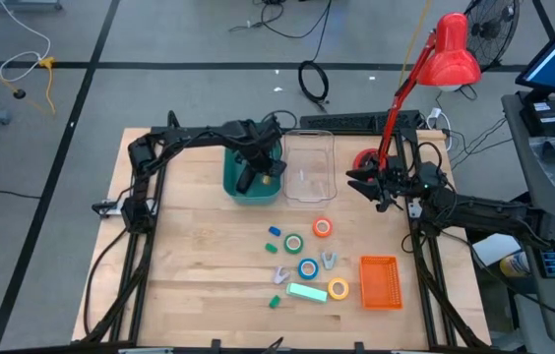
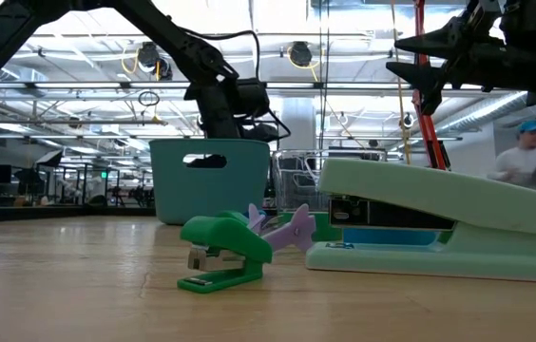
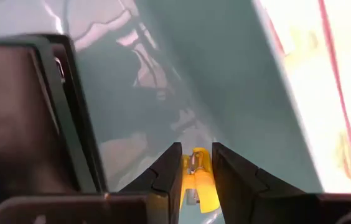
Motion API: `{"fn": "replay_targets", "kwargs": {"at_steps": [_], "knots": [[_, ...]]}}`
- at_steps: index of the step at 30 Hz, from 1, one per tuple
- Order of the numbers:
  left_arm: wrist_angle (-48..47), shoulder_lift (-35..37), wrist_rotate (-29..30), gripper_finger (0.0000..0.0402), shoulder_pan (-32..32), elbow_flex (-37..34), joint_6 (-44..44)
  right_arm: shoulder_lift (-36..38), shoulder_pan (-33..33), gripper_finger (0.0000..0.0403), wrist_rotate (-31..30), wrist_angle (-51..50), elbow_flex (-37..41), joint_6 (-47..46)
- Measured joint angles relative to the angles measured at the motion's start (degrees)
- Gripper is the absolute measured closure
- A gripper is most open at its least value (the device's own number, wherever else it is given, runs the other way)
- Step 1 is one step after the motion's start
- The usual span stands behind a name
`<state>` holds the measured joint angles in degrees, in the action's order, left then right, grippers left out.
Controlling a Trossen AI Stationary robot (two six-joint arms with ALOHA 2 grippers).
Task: Pick and place Stapler, Stapler remover, tape
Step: Put the small yellow stapler into the green bin
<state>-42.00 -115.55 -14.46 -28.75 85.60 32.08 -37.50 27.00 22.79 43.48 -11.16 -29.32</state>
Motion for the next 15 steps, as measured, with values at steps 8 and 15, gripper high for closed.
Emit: {"fn": "replay_targets", "kwargs": {"at_steps": [8,15], "knots": [[-0.24,0.0,-0.52,0.0318,-0.11,0.0,0.63,0.0,0.0,0.0232,0.0,0.0,0.0,0.0],[-0.22,0.0,-0.72,0.0318,-0.11,0.0,-1.59,0.0,0.0,0.0232,0.0,0.0,0.0,-0.04]]}}
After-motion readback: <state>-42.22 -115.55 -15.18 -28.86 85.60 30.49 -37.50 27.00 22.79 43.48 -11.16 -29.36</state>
